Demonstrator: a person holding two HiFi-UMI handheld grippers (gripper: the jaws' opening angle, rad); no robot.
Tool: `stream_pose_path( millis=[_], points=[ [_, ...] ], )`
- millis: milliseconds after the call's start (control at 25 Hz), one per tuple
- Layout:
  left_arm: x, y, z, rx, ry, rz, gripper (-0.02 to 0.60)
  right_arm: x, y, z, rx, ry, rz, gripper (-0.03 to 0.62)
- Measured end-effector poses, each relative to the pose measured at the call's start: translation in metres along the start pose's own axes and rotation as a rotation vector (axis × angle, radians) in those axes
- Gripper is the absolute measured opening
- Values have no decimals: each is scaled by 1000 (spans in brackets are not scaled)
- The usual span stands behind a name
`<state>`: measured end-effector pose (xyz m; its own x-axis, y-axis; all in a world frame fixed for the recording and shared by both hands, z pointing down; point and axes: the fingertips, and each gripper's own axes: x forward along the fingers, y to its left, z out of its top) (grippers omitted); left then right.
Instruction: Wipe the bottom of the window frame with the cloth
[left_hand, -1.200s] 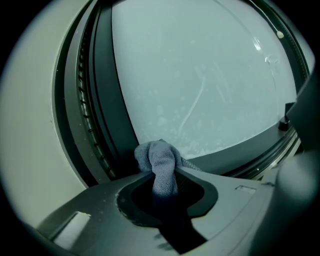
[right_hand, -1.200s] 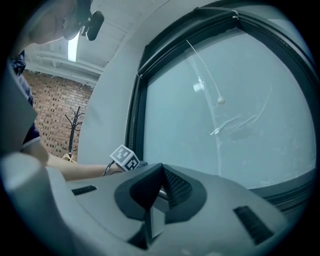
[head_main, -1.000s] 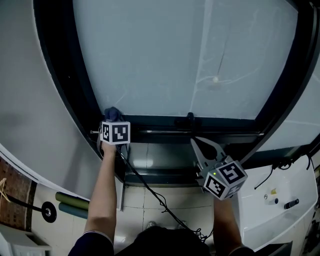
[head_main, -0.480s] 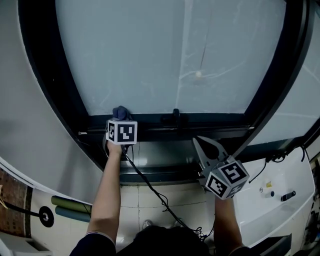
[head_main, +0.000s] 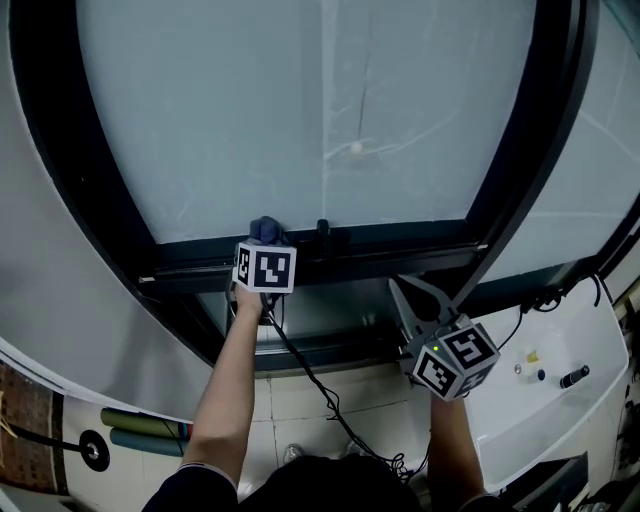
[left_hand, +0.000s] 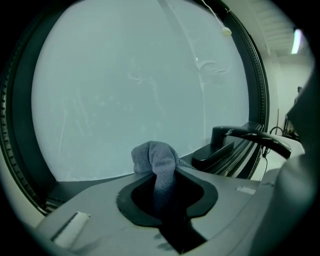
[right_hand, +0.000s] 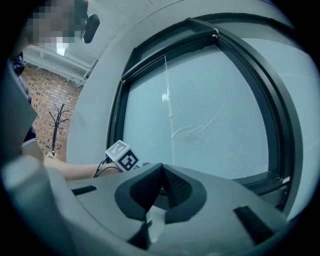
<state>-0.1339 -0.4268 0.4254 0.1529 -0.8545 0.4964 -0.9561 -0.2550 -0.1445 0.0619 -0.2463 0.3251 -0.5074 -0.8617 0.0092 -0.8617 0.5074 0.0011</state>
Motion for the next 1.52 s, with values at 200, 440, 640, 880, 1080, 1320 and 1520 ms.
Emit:
stream_pose_path(
  millis=[200,440,640,880,1080,1320,1520],
  points=[
    [5,-28,7,11,-1,-39,76,-14,-13,-1,6,-1,-31,2],
    [5,-29,8,43,-9,-43,75,-17,-15,1,-1,2,-30,2],
    [2,-18,2,67,3,-38,75,-13,-8,4,-4,-7,-19,2],
    [-5,16,-7,50,19,10,75,-4,6,-1,4,2,3,2],
    [-14,68,-22,27,42,103,75,16,28,-3,0,5,53,2],
    [-27,126,-39,36,73,215,75,36,52,-3,5,0,105,2],
    [-39,174,-56,26,110,329,75,51,69,0,2,-9,145,2]
  ],
)
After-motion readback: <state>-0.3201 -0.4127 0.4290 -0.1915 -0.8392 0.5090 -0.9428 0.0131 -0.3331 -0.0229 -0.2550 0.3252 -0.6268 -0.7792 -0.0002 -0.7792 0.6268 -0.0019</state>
